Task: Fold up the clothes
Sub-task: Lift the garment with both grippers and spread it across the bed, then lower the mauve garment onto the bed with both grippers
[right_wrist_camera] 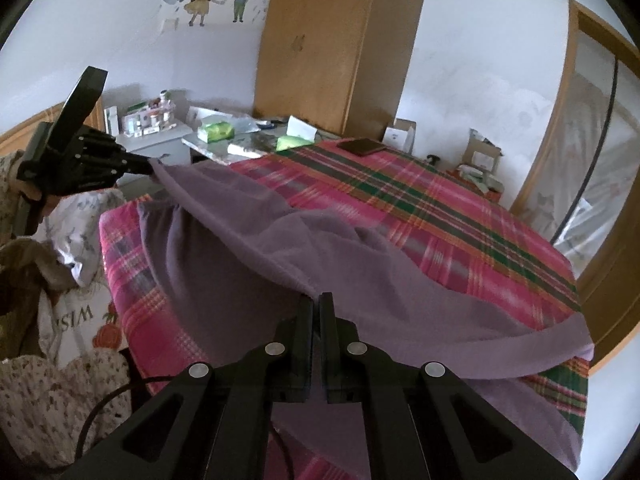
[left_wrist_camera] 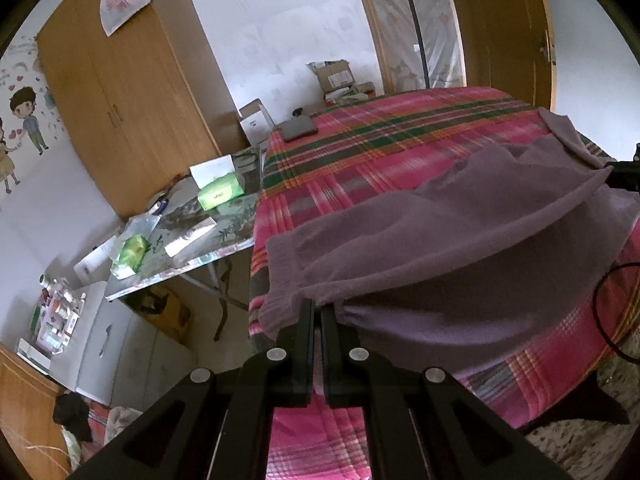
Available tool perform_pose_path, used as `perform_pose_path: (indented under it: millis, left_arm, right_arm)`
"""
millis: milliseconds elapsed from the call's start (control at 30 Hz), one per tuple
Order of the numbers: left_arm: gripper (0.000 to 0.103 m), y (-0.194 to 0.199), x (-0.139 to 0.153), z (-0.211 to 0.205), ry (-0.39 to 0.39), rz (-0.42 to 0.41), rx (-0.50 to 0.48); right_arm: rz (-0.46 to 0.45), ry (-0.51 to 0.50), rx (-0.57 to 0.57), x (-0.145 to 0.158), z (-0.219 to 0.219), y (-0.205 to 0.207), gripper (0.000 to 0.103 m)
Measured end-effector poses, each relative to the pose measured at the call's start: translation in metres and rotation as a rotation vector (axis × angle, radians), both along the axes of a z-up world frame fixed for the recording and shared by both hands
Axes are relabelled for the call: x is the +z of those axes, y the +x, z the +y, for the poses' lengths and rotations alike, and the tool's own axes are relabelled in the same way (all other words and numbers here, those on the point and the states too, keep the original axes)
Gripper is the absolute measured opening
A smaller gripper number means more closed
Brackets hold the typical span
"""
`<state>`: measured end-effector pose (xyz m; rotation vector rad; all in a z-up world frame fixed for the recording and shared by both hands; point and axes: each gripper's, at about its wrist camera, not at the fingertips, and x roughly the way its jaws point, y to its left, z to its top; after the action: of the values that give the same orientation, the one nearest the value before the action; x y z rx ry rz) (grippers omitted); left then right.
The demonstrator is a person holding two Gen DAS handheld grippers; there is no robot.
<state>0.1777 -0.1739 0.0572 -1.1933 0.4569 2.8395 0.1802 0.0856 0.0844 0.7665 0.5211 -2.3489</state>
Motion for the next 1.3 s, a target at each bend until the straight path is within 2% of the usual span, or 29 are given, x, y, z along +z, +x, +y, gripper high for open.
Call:
perform_pose_path:
  millis: [300, 567, 900, 1300]
  left_arm:
    - [0.003, 0.007, -0.027, 0.000, 0.003, -0.055, 0.003]
    - [0.003, 0.012, -0.038, -0.002, -0.002, -0.066, 0.012]
    - [0.003, 0.016, -0.043, -0.006, 0.014, -0.069, 0.017]
    - [0.003, 0.020, -0.045, -0.011, 0.032, -0.068, 0.033]
  right_arm:
    - [-0.054, 0.030, 0.004, -0.026, -0.001, 0.009, 0.003]
    - [-0.092, 0.059, 0.003, -0.044, -0.004, 0.011, 0.003]
    - [-0.131, 0.077, 0.003, -0.054, -0.006, 0.009, 0.003]
    - [-0.127, 0.069, -0.001, -0.046, -0.001, 0.017, 0.003]
